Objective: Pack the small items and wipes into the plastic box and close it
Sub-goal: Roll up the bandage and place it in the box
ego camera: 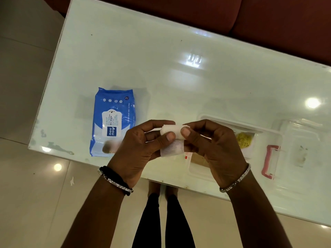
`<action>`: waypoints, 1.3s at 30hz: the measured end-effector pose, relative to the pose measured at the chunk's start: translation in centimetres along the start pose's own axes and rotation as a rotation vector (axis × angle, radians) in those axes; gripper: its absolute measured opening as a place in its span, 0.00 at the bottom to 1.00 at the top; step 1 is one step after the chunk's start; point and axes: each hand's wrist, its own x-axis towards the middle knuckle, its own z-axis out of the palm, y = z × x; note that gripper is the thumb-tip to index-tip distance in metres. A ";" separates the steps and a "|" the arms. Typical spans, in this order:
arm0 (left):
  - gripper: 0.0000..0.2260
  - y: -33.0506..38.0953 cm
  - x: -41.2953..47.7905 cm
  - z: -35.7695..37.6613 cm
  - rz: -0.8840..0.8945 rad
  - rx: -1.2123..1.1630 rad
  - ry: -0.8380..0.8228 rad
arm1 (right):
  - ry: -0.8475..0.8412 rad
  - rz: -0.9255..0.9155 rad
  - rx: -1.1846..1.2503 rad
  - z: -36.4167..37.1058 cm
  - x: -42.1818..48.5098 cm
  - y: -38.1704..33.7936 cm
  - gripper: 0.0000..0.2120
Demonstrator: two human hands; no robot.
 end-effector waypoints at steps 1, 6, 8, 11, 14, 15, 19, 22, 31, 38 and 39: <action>0.16 0.0 -0.1 0.0 -0.014 -0.009 0.003 | -0.002 -0.011 -0.005 -0.1 0.0 0.1 0.13; 0.19 0.0 0.2 0.0 -0.103 -0.020 0.017 | -0.016 -0.107 -0.151 -0.8 -0.1 0.5 0.15; 0.21 -0.1 0.4 0.0 -0.117 -0.007 0.025 | -0.037 -0.119 -0.163 -0.8 -0.1 0.6 0.14; 0.23 -0.3 0.6 0.0 -0.110 0.027 0.021 | -0.051 -0.115 -0.174 -0.6 -0.1 0.7 0.16; 0.23 -0.4 0.9 0.0 -0.109 0.039 0.012 | -0.074 -0.064 -0.158 -1.0 -0.1 0.8 0.18; 0.23 -0.5 0.9 0.0 -0.110 0.039 0.013 | -0.085 -0.032 -0.123 -1.1 -0.2 0.8 0.20; 0.19 -0.5 1.0 -0.1 -0.109 0.066 0.015 | -0.153 0.094 0.000 -0.7 -0.3 0.8 0.25; 0.18 -0.5 0.9 0.1 -0.061 0.085 0.032 | -0.128 0.088 -0.043 -0.2 -0.1 1.2 0.20; 0.13 -1.0 0.9 0.0 0.028 0.044 0.071 | -0.141 0.118 -0.025 -0.5 -0.3 1.4 0.19; 0.15 -1.7 1.0 -0.3 0.026 0.105 0.054 | -0.023 0.034 -0.172 -0.4 -0.2 0.9 0.22; 0.16 -1.9 1.0 -0.2 0.025 0.121 0.054 | -0.024 0.027 -0.161 -0.3 -0.1 0.8 0.22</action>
